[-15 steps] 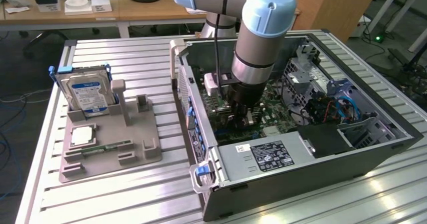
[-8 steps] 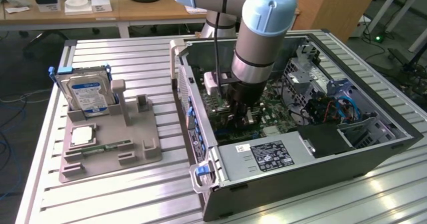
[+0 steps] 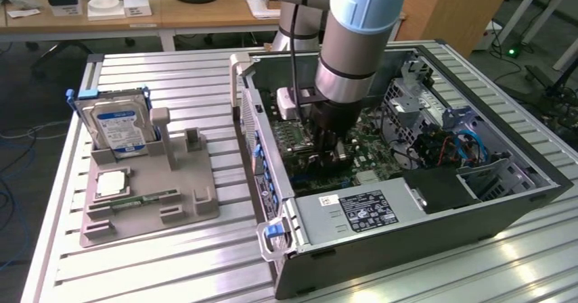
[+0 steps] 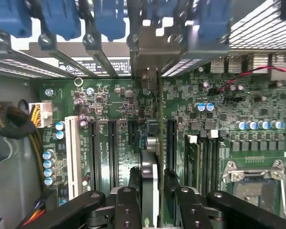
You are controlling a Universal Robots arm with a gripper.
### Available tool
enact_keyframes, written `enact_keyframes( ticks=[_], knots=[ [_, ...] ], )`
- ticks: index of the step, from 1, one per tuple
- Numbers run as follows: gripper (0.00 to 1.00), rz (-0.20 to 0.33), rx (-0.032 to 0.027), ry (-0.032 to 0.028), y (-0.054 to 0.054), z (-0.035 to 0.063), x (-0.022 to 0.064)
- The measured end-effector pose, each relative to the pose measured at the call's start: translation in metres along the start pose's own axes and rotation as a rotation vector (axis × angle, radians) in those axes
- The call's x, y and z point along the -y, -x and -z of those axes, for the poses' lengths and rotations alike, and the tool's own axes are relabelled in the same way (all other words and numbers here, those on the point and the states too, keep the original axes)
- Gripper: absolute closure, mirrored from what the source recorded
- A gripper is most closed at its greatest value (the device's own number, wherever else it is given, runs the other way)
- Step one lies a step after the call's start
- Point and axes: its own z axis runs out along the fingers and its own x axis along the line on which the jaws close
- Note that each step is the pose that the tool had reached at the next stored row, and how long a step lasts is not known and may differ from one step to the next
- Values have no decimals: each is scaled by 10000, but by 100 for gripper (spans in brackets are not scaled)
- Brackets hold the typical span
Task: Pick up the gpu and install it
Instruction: 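Insert the gpu into the slot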
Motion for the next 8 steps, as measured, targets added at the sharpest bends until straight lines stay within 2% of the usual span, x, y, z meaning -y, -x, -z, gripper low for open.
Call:
enact_keyframes(
  ticks=[8],
  knots=[
    [65, 5, 4, -105, 24, 276, 5]
  ],
)
